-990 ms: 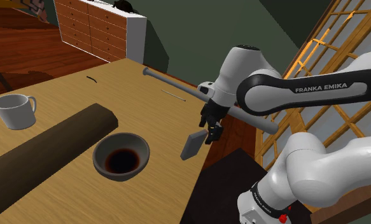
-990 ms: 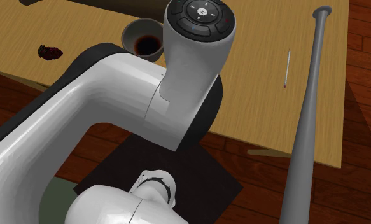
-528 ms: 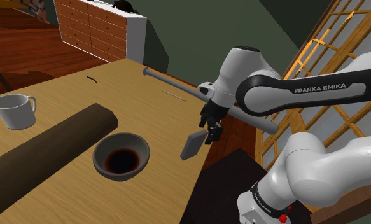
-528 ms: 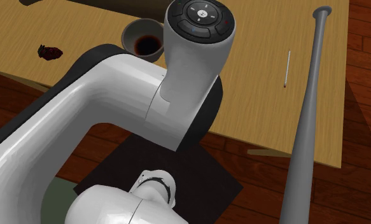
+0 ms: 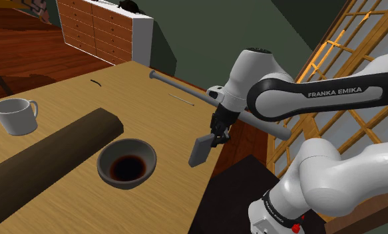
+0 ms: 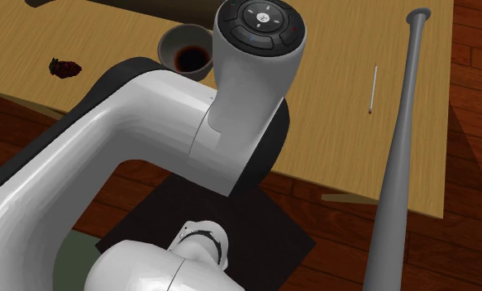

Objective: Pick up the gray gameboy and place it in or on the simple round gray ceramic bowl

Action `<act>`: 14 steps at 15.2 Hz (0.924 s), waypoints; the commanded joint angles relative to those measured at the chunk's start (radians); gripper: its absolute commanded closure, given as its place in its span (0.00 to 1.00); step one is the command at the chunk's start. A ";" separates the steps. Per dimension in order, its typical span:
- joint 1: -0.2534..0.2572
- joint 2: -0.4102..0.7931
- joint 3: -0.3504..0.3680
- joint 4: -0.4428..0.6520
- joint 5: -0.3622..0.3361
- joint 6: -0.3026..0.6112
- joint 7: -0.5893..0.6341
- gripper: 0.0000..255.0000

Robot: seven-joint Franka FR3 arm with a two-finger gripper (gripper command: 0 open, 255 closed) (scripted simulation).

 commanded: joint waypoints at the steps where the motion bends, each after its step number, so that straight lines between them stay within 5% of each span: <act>1: 0.000 0.000 0.000 0.000 0.000 0.000 0.000 1.00; 14: -0.001 -0.065 0.004 0.127 -0.001 -0.192 0.008 1.00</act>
